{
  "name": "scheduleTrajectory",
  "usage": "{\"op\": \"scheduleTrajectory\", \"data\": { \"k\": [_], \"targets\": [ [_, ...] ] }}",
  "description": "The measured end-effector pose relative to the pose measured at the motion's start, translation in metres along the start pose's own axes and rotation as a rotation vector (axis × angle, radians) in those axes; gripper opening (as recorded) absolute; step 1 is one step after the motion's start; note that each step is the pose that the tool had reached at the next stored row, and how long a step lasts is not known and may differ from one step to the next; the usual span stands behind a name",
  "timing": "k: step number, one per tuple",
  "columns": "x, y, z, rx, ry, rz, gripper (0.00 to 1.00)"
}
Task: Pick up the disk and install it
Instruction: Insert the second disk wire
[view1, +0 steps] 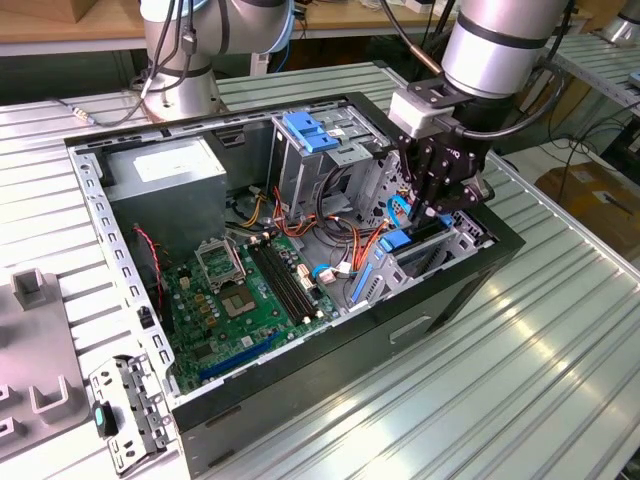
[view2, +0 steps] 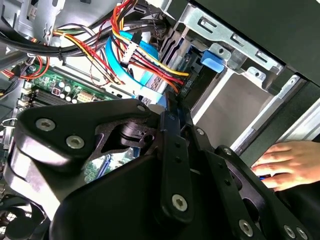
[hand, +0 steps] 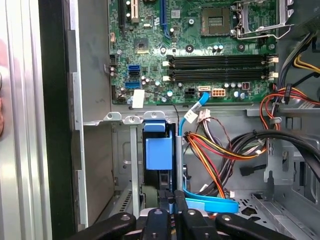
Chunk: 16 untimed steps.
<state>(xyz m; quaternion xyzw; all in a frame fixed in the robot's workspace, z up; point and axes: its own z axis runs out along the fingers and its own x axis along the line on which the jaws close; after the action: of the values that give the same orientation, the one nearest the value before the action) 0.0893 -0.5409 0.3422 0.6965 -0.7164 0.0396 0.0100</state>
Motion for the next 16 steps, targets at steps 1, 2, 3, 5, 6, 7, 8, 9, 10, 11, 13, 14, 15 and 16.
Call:
{"op": "scheduleTrajectory", "data": {
  "k": [1, 2, 3, 5, 6, 7, 8, 9, 10, 11, 13, 14, 15, 16],
  "targets": [
    [0.0, 0.0001, 0.0005, -0.0004, -0.0011, 0.0, 0.16],
    [-0.0001, 0.0, 0.0011, -0.0009, -0.0016, 0.0, 0.16],
    [0.0, 0.0, 0.0021, -0.0016, -0.0017, 0.0, 0.16],
    [-0.0001, 0.0002, 0.0043, -0.0026, -0.0041, 0.0, 0.16],
    [-0.0001, 0.0002, 0.0046, -0.0028, -0.0051, 0.0, 0.16],
    [-0.0001, 0.0002, 0.0047, -0.0028, -0.0056, 0.0, 0.16],
    [-0.0001, 0.0002, 0.0048, -0.0029, -0.0057, 0.0, 0.16],
    [-0.0001, 0.0001, 0.0048, -0.0028, -0.0058, 0.0, 0.16],
    [-0.0003, 0.0001, 0.0051, -0.0027, -0.0066, 0.0, 0.17],
    [-0.0003, 0.0001, 0.0046, -0.0027, -0.0071, 0.0, 0.17],
    [0.0001, -0.0002, -0.0012, -0.0026, -0.0086, 0.0, 0.24],
    [0.0005, -0.0004, -0.006, -0.0028, -0.0071, 0.0, 0.24],
    [0.0008, -0.0006, -0.0105, -0.0028, -0.0071, 0.0, 0.24],
    [0.0011, -0.0007, -0.0141, -0.0028, -0.0077, 0.0, 0.24]
  ]
}}
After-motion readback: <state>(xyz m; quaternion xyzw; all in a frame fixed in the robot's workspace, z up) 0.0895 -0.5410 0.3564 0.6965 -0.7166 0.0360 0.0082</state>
